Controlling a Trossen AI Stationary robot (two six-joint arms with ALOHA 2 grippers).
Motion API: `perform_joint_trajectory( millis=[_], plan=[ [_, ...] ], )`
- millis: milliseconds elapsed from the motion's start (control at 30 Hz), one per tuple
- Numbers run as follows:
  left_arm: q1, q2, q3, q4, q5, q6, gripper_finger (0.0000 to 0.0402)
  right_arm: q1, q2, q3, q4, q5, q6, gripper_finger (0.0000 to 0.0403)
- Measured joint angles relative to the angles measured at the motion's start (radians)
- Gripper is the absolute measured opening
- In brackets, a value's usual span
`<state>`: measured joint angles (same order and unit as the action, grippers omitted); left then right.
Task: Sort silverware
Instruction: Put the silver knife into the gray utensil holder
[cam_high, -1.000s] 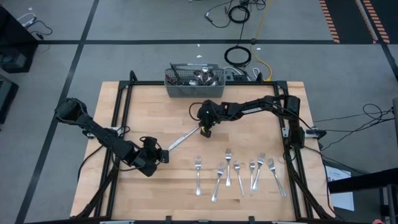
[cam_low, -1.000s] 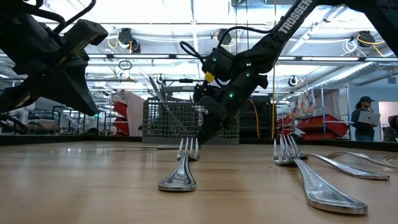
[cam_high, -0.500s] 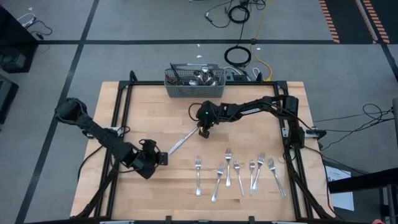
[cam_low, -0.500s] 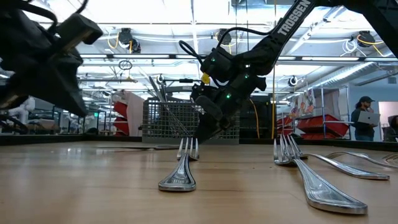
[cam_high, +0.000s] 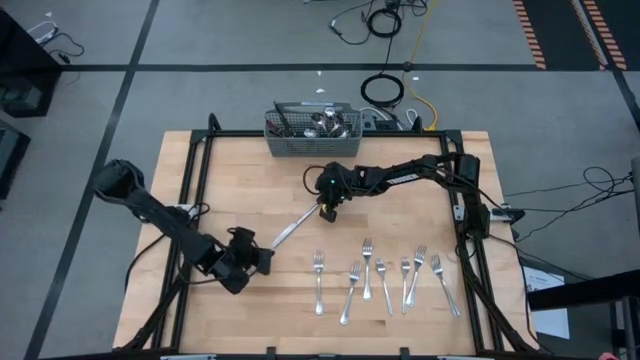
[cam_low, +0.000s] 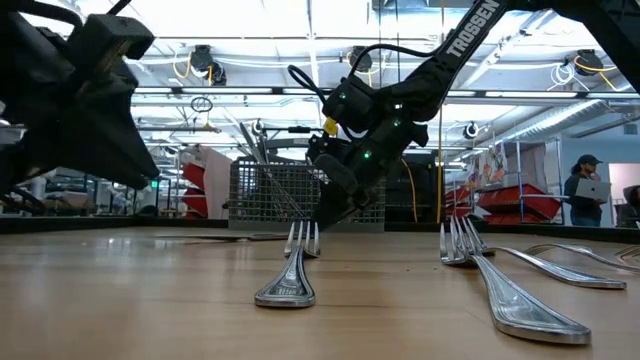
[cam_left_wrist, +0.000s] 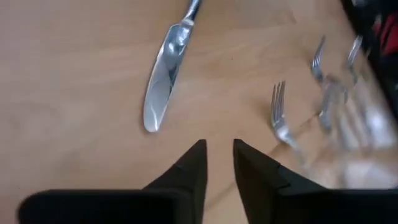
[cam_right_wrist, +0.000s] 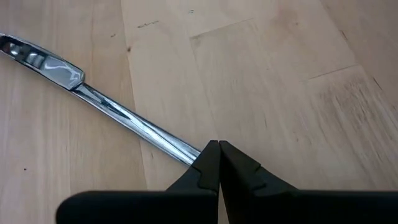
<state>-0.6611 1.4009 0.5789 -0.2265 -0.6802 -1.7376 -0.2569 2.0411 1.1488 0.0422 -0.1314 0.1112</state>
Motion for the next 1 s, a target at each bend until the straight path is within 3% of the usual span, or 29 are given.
perform_joint_trajectory(
  millis=[133,267,433,567,767,1000],
  plan=[
    [-0.001,0.027,0.000,0.028,0.067,0.303,0.0122,0.000,0.000,0.000,0.001,0.000,0.001,0.0000],
    [0.000,0.064,0.017,0.009,0.191,0.690,0.0133,0.000,0.000,0.000,0.001,-0.006,0.021,0.0000],
    [0.000,0.113,0.023,-0.063,0.177,0.978,0.0134,0.003,0.001,0.000,0.000,-0.025,0.041,0.0000],
    [0.001,0.142,0.024,-0.125,0.092,1.088,0.0134,0.003,0.001,0.000,0.000,-0.032,0.049,0.0000],
    [0.001,0.144,0.024,-0.249,-0.024,1.091,0.0134,0.003,0.001,0.000,0.000,-0.032,0.050,0.0000],
    [0.001,0.197,0.023,-0.220,-0.079,1.092,0.0134,0.003,0.001,0.000,0.000,-0.032,0.061,0.0000]
  ],
)
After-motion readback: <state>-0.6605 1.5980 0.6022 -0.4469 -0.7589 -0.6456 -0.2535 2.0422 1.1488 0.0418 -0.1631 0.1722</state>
